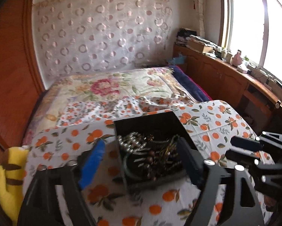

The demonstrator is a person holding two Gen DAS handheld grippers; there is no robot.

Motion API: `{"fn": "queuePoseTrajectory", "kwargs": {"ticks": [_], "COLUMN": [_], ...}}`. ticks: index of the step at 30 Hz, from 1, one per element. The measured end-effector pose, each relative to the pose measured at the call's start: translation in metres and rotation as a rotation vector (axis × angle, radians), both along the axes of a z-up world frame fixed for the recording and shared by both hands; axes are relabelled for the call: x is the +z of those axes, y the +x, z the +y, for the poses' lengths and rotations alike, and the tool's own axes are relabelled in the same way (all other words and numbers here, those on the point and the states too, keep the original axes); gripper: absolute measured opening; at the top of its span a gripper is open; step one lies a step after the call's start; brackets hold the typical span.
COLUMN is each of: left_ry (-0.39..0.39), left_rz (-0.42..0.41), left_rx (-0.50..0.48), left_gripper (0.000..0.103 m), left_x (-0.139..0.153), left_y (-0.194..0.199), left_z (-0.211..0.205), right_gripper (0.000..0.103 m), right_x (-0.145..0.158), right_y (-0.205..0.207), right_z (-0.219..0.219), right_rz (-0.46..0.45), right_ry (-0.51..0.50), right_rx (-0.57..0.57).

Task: Organize jewelry

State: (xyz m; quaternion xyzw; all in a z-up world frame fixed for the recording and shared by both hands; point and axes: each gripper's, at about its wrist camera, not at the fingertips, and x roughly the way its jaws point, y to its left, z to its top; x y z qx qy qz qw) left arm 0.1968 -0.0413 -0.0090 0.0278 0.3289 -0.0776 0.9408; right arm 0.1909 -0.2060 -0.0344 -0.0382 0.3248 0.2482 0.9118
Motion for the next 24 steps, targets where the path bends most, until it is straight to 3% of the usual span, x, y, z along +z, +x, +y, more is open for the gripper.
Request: {"fn": "queuePoseTrajectory", "kwargs": {"ticks": [2,4,9,14,24], "left_ry": [0.015,0.03,0.04,0.037,-0.009], "left_rz": [-0.021,-0.04,-0.058,-0.083,-0.114], "left_rx": [0.021,0.043,0.074,0.109,0.14], "left_gripper": [0.091,0.094,0.095,0.095,0.095], "left_x": [0.005,0.01,0.02,0.03,0.036], "left_y": [-0.018,-0.036,-0.074,-0.116,-0.161], "left_z": [0.003,0.005,0.01,0.017,0.027], "right_gripper": [0.043,0.06,0.093,0.1,0.101], "right_x": [0.003,0.006,0.017,0.029,0.043], "right_y": [-0.009,-0.02,-0.046,-0.079,-0.127], "right_z": [-0.001,-0.003,-0.007,-0.014,-0.014], "right_rz": [-0.013,-0.029,-0.07,-0.106,-0.171], "right_ry": [0.009,0.018,0.044,0.069,0.061], "right_rx": [-0.017,-0.036,-0.088,-0.15,-0.221]}}
